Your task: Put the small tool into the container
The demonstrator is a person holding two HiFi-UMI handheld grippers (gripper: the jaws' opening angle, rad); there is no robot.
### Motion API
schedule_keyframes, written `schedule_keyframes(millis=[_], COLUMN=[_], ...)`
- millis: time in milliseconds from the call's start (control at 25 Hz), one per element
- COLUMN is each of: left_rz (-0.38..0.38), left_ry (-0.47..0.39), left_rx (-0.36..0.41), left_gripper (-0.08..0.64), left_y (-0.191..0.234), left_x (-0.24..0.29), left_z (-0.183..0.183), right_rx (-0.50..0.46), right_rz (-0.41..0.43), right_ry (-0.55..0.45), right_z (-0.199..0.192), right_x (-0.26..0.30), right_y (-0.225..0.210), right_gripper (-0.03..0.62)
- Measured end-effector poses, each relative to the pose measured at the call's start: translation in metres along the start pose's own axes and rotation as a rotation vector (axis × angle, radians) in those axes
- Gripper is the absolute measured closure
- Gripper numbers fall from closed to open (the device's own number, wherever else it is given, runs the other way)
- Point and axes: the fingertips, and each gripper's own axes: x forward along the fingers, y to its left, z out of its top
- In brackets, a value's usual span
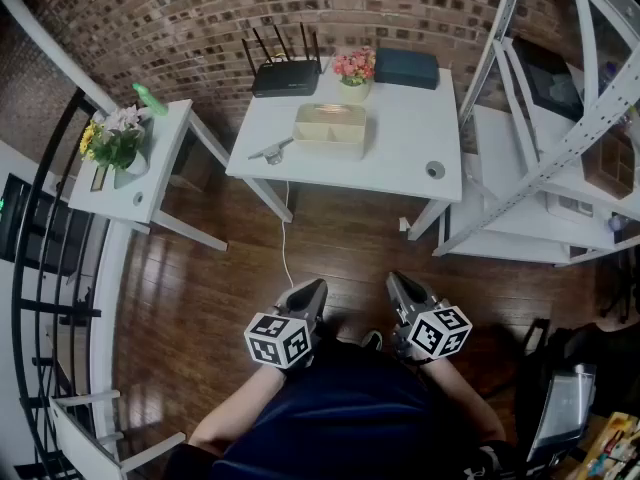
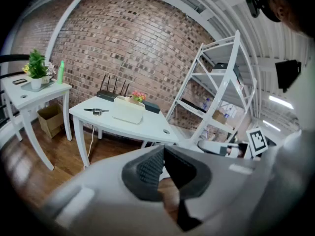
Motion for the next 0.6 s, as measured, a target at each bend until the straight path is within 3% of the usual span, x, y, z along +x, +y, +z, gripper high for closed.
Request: schedule_keyframes(millis=[320, 600], left_rz=[-0.07, -0.089], left_ry=[-0.002, -0.022], left_rx=[-0.019, 0.001], left_gripper=[0.557, 0.551], left_y=[0.045, 0.137], left_x=[0.052, 0.105], left_z=[0.033, 0.099], right_rx=[0.005, -0.018], right_rz=[-0.066, -0.181], right_ry=[0.001, -0.002], right_z=[0.015, 0.058], right_x=[0.055, 0.132], right_y=[-0.019, -0.022], right_gripper=[0.581, 0.581])
